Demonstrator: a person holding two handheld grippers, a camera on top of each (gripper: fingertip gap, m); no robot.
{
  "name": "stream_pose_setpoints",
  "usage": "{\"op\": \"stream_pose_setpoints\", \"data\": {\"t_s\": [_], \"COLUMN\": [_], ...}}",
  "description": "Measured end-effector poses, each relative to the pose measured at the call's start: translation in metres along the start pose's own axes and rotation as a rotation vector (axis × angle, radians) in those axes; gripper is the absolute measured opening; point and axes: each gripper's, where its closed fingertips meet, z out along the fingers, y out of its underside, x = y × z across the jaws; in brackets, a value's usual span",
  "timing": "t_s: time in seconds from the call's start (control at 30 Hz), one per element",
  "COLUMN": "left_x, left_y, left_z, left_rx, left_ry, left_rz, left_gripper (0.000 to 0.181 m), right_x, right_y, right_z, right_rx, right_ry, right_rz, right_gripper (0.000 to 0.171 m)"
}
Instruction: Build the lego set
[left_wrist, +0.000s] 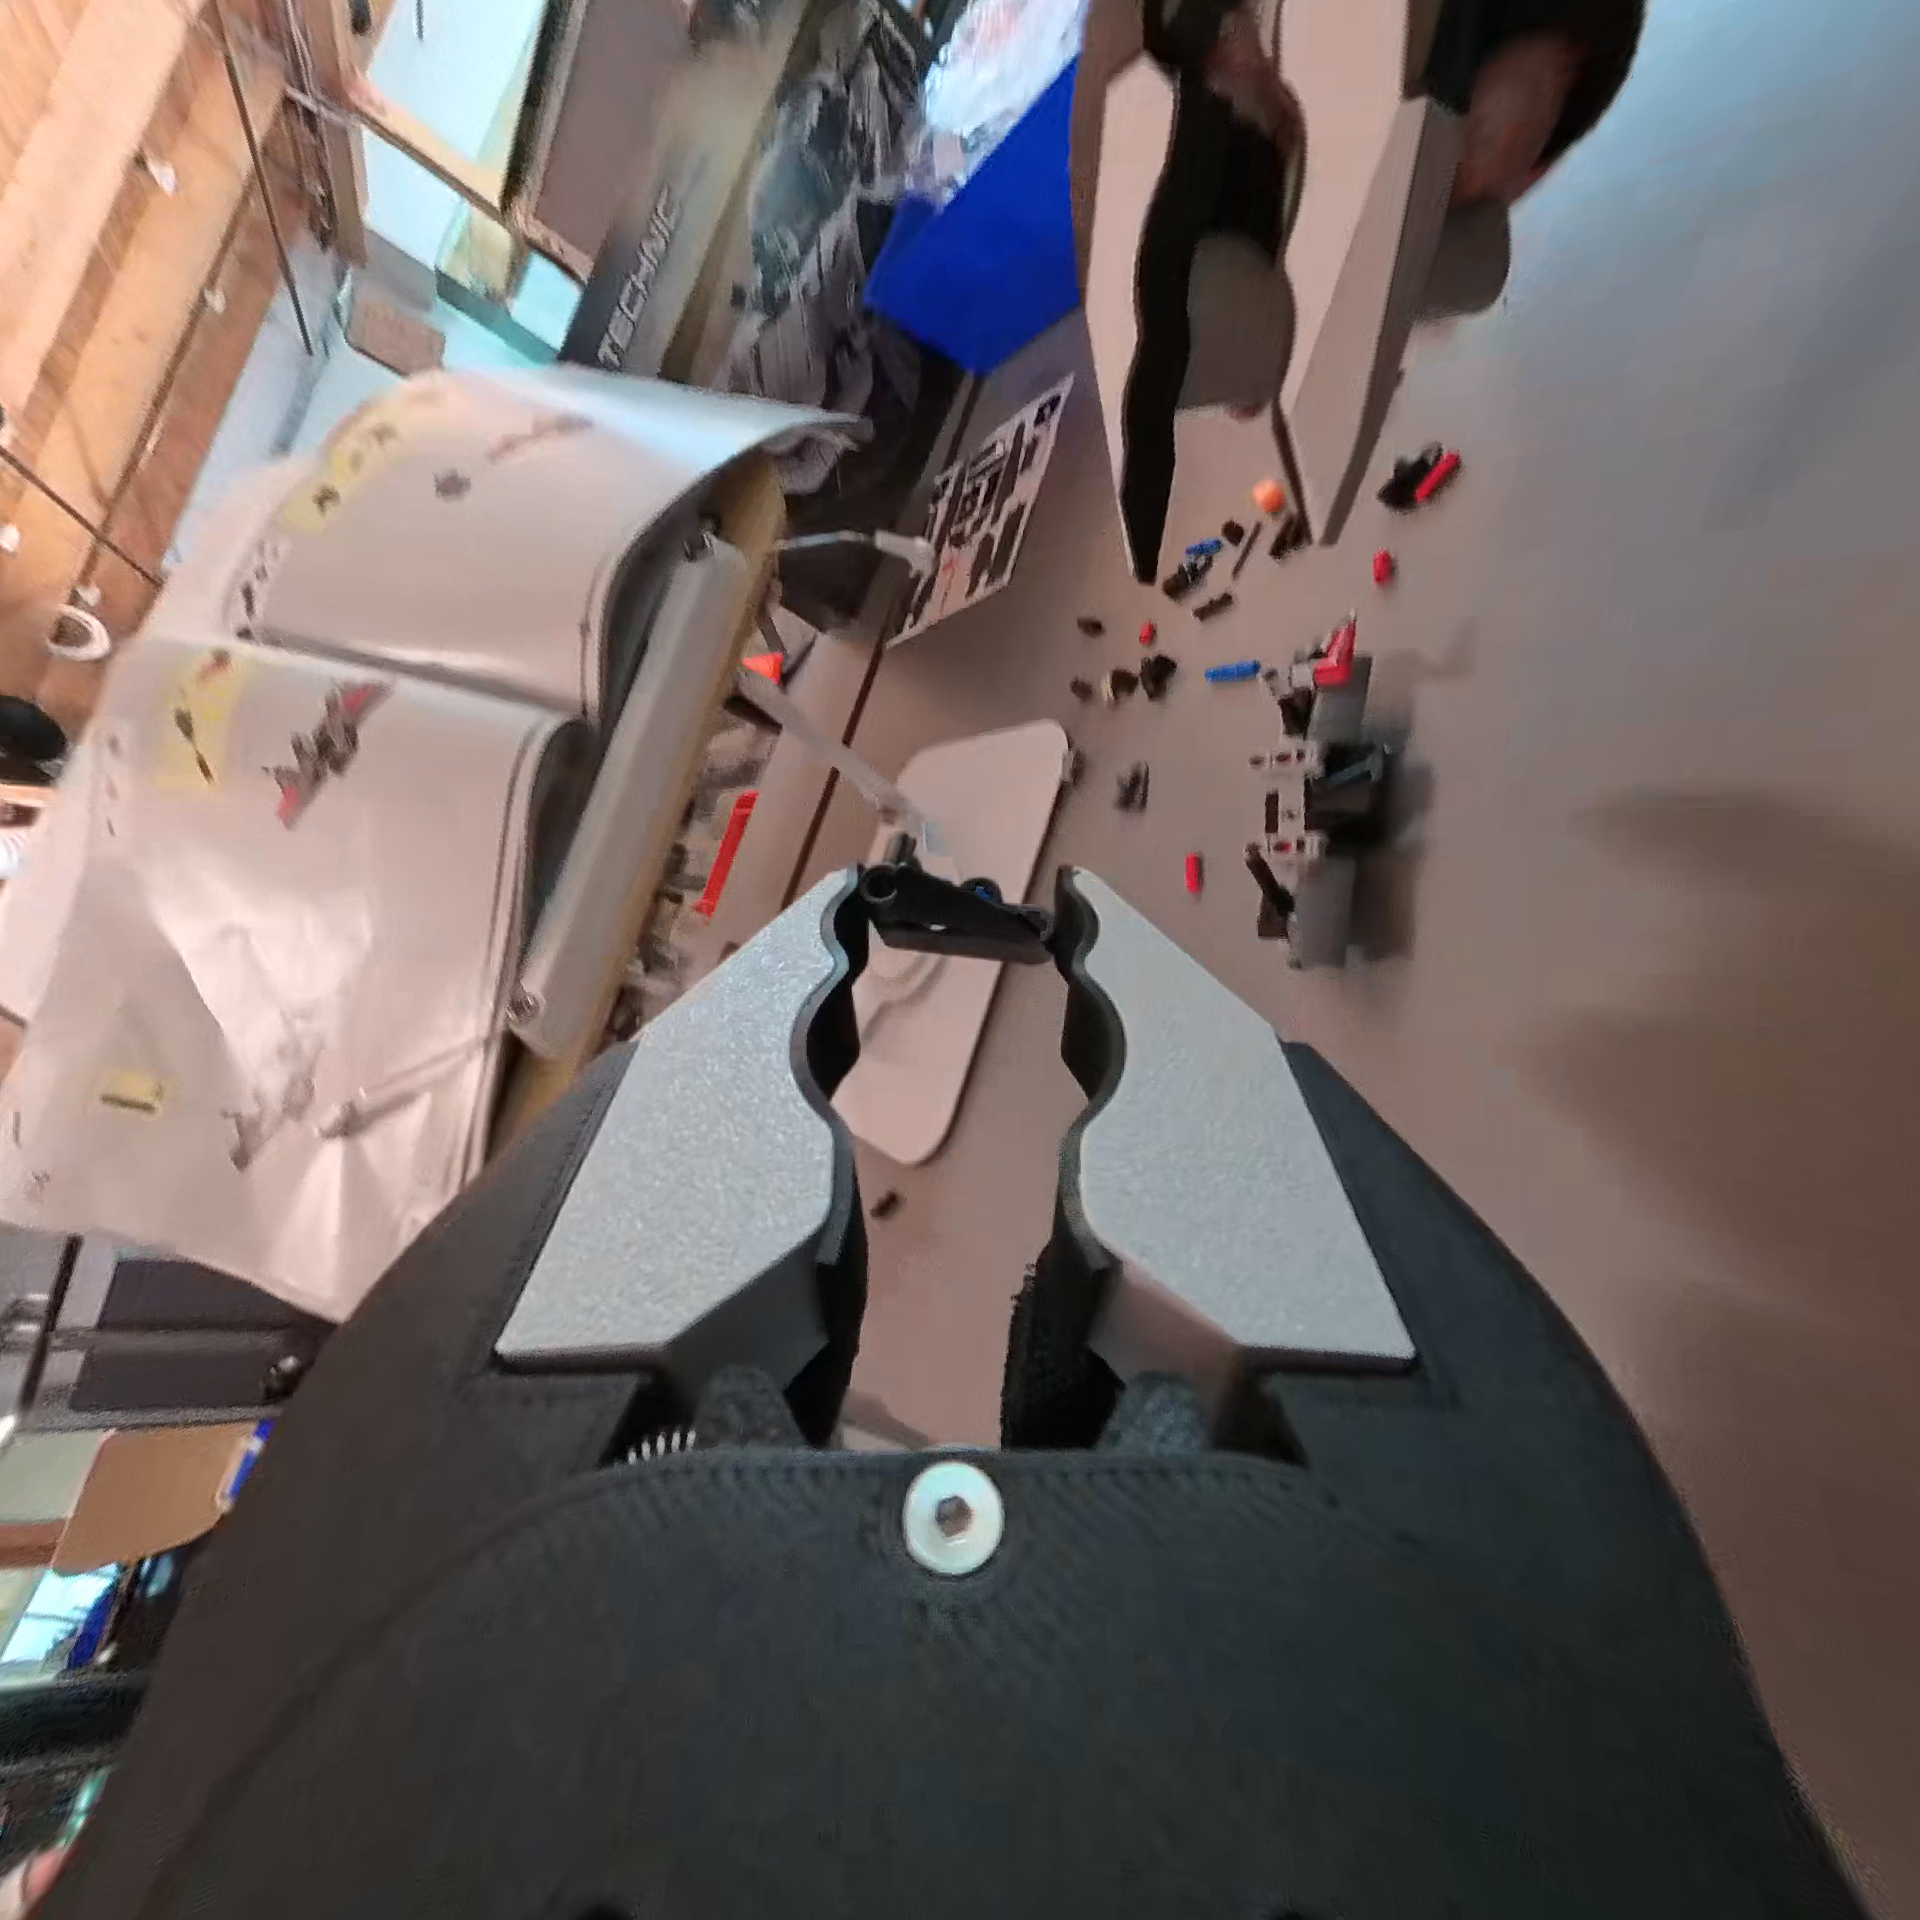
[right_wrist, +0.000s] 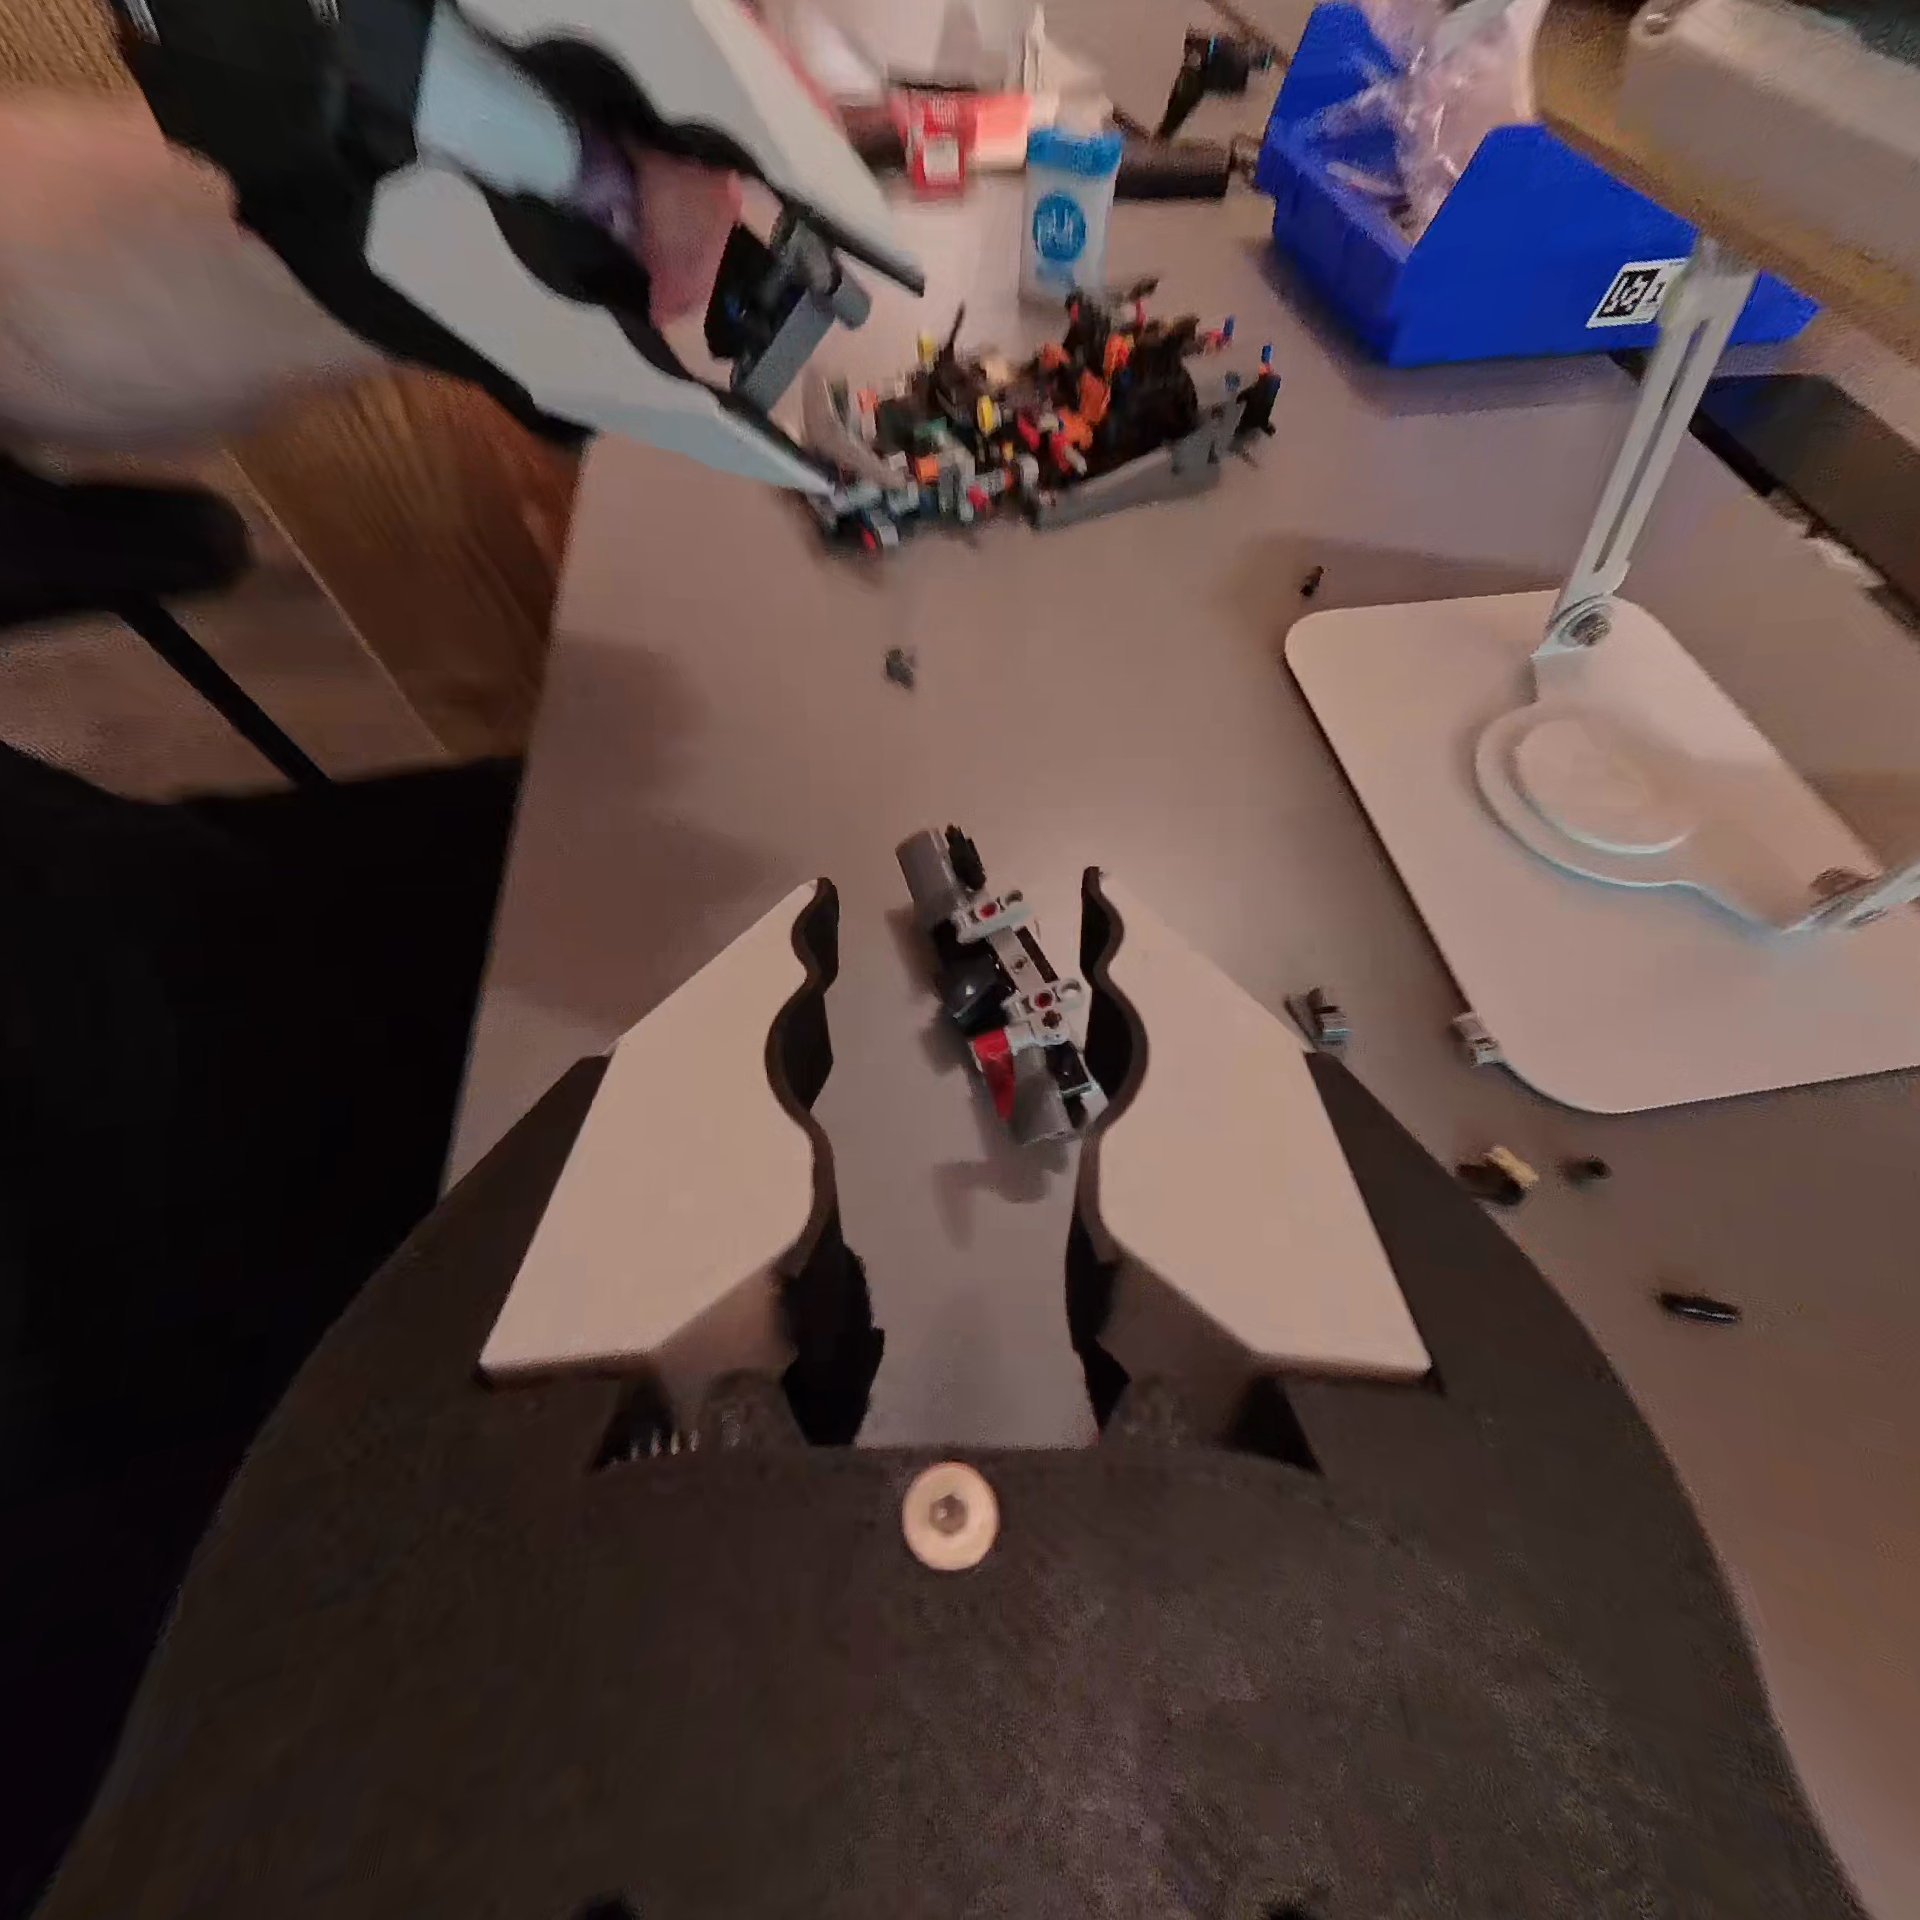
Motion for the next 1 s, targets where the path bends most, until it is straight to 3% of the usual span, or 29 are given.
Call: {"op": "stream_pose_setpoints", "data": {"t_s": [0.2,0.4,0.53,0.6,1.0], "left_x": [0.016,0.023,0.029,0.03,0.027], "left_y": [0.03,0.04,0.042,0.044,0.027], "left_z": [-0.005,-0.002,0.001,0.002,0.005], "left_rx": [-0.067,-0.071,-0.064,-0.061,-0.004], "left_ry": [0.0,-0.002,0.011,0.012,0.026], "left_rz": [-0.016,-0.035,-0.031,-0.036,-0.057], "left_gripper": [0.034,0.034,0.034,0.034,0.034], "right_x": [-0.002,0.009,0.013,0.016,-0.001], "right_y": [0.023,0.048,0.061,0.062,0.011], "right_z": [0.036,0.065,0.075,0.078,0.052], "right_rx": [-0.276,-0.489,-0.551,-0.551,-0.125], "right_ry": [0.092,0.116,0.096,0.101,-0.138], "right_rz": [-0.271,-0.414,-0.41,-0.418,-0.099], "right_gripper": [0.051,0.055,0.041,0.029,0.027]}}
